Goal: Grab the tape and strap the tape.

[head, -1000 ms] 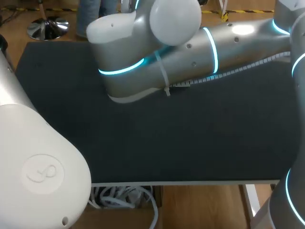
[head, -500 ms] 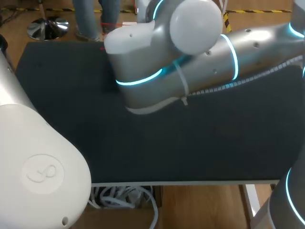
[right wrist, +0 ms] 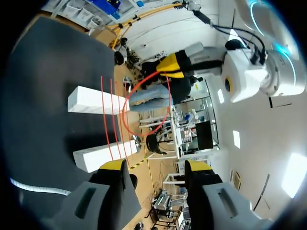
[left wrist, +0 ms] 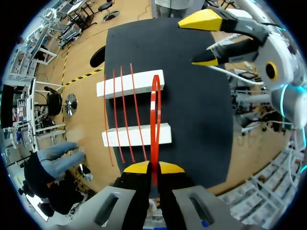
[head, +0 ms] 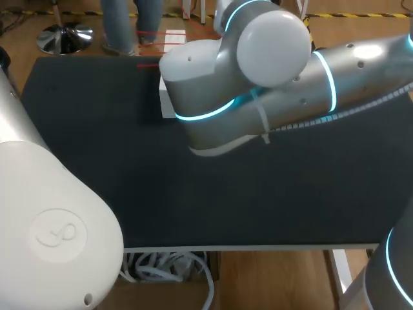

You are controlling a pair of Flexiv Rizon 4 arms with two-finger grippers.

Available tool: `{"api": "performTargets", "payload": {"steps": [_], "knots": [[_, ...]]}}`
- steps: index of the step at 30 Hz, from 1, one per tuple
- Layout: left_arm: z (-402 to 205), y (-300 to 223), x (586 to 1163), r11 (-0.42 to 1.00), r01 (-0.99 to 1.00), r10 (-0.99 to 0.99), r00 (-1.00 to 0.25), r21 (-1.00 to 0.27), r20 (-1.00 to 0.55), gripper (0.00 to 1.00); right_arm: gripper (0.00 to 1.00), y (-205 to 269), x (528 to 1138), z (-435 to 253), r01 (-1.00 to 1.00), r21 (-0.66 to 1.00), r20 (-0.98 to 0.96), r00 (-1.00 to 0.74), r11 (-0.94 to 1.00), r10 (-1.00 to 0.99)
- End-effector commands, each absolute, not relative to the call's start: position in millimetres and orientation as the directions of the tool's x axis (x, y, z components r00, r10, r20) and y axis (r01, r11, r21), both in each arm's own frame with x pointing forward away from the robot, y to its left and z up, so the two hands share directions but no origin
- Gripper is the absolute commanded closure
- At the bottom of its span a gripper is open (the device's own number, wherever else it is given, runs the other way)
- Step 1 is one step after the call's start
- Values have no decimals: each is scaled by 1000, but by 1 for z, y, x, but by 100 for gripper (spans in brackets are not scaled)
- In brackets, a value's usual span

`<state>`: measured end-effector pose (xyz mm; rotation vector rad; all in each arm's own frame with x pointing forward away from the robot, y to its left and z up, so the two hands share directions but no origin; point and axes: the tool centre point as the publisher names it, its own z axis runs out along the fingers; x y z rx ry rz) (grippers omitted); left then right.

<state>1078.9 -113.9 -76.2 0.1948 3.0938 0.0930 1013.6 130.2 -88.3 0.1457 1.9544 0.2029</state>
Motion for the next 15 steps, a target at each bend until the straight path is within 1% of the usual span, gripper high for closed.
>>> {"api": "performTargets", "payload": {"steps": [1,4,5,7,9,10,15], "knots": [[-76,-114,1078,990,123,126,-991,64,-36,100,53,116,1021,-90,11,233,-898,-382,972,219],[-76,-114,1078,990,123,126,-991,64,-36,100,51,112,1024,-90,10,283,-883,-387,959,265],[-76,-114,1078,990,123,126,-991,64,-36,100,46,111,1025,-90,7,283,-884,-385,959,264],[-76,-114,1078,990,123,126,-991,64,-36,100,29,111,1026,-90,-5,286,-887,-381,958,263],[-76,-114,1078,990,123,126,-991,64,-36,100,0,113,1027,-90,-25,306,-880,-391,952,272],[-76,-114,1078,990,123,126,-991,64,-36,100,0,114,1027,-90,-19,325,-876,-382,945,294],[-76,-114,1078,990,123,126,-991,64,-36,100,0,114,1027,-90,-19,325,-876,-382,945,294]]}}
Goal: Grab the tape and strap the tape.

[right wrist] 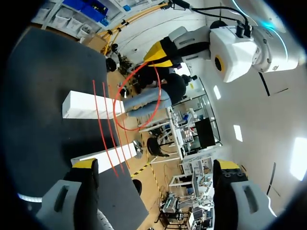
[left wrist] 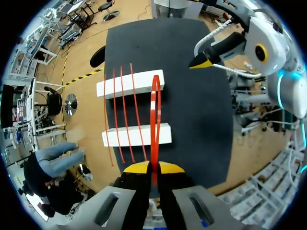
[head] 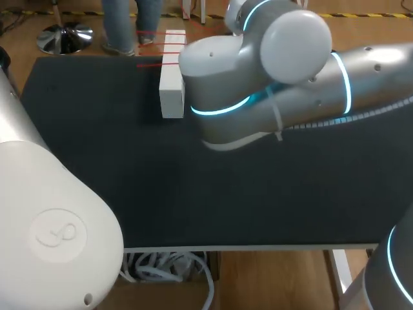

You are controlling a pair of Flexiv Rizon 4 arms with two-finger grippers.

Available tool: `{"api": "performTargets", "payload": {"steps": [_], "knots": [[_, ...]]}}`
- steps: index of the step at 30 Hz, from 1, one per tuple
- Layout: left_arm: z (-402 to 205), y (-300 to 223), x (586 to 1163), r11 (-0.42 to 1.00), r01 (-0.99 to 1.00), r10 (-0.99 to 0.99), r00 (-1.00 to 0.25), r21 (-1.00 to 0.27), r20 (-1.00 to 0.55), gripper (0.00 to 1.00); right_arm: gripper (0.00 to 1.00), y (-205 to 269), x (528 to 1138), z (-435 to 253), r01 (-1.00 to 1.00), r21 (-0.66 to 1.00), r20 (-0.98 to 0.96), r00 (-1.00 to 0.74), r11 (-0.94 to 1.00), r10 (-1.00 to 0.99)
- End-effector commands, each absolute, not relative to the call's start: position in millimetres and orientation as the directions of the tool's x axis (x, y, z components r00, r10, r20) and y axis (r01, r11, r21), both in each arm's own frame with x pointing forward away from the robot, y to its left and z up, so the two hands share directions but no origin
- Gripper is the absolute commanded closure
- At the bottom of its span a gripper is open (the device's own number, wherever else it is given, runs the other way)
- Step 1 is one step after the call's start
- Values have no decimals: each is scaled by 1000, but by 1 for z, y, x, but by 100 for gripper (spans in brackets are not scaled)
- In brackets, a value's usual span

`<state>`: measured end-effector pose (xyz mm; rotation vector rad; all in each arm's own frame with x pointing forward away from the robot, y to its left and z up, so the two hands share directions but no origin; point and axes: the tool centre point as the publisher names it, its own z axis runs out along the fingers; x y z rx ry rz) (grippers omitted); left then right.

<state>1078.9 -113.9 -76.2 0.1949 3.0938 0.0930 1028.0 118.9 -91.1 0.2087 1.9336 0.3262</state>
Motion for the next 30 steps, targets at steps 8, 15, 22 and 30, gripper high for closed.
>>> {"api": "performTargets", "payload": {"steps": [8,15,22,30], "knots": [[-76,-114,1078,990,123,126,-991,64,-36,100,0,114,1027,-90,-19,325,-876,-382,945,294],[-90,-91,1082,981,82,85,-996,178,-11,100,0,114,1027,-90,-19,325,-876,-382,945,294],[-104,-49,1069,973,22,12,-999,229,42,100,0,114,1027,-90,-19,325,-876,-382,945,294],[-125,-8,1059,969,-36,-40,-999,244,15,100,0,114,1027,-90,-19,325,-876,-382,945,294]]}}
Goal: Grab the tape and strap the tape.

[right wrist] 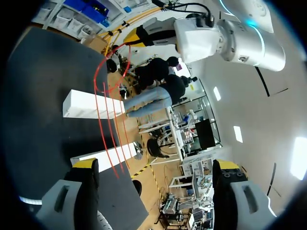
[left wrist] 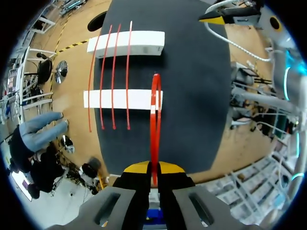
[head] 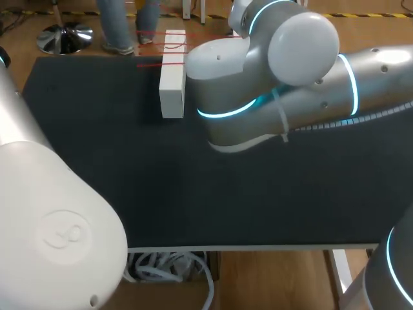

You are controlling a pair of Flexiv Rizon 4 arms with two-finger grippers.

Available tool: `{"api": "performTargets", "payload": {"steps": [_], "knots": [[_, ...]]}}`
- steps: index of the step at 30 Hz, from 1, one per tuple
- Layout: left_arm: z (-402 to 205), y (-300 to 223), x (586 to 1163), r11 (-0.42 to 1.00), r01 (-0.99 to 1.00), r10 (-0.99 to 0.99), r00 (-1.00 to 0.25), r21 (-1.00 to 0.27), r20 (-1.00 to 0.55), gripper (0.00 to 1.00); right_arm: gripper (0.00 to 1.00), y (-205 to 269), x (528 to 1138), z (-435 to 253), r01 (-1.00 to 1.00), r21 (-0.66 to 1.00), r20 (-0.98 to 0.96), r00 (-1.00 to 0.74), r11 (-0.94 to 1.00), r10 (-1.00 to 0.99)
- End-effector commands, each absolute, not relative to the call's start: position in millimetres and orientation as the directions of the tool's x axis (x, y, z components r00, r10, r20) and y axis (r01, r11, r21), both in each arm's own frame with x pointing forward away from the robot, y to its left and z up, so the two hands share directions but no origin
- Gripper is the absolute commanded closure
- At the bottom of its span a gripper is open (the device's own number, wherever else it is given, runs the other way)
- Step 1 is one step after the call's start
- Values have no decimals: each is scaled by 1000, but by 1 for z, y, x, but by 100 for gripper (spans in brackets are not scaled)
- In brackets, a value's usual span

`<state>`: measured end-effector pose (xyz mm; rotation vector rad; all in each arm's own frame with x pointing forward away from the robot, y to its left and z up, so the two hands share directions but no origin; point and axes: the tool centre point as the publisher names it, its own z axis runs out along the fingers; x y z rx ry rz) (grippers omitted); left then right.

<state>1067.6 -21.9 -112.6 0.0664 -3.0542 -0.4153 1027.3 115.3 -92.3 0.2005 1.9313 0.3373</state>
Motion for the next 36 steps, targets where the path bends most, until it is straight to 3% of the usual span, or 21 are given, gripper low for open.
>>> {"api": "performTargets", "payload": {"steps": [1,27,28,29,36], "knots": [[-129,-4,1057,968,-35,-40,-999,249,17,100,0,114,1027,-90,-19,325,-876,-382,945,294],[-170,78,1030,902,-223,-270,-959,370,82,100,0,114,1027,-90,-19,325,-876,-382,945,294],[-171,79,1031,897,-234,-283,-956,375,81,84,0,114,1027,-90,-19,325,-876,-382,945,294],[-171,79,1031,897,-234,-283,-956,375,81,0,0,114,1027,-90,-19,325,-876,-382,945,294],[-171,79,1031,897,-234,-283,-956,375,81,0,0,114,1027,-90,-19,325,-876,-382,945,294]]}}
